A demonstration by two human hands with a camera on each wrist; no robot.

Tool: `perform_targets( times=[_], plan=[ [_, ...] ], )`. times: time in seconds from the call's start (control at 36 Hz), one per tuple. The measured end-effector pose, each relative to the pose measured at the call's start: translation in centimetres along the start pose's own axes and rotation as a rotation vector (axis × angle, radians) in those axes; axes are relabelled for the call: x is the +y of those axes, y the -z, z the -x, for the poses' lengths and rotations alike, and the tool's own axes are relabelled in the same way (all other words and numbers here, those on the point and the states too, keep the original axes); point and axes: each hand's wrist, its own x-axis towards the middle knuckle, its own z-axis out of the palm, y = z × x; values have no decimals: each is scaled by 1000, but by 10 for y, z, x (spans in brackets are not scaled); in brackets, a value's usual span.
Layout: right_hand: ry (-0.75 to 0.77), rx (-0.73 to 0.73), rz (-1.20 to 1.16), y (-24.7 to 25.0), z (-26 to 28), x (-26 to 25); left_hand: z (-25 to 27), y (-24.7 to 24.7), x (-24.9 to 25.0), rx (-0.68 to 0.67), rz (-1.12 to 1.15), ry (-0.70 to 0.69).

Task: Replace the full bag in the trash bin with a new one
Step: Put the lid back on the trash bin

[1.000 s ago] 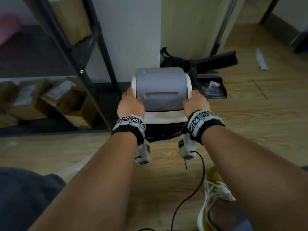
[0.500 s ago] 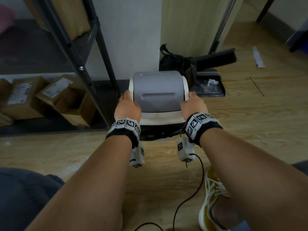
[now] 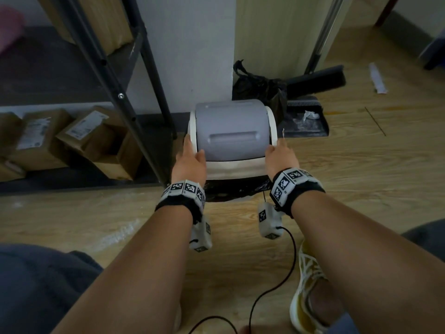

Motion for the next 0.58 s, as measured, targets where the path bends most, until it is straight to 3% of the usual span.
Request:
perform_targets(
  times=[0.58],
  plan=[
    [-142, -62, -194, 0, -1, 14, 12, -15, -7, -27, 33, 85]
  ],
)
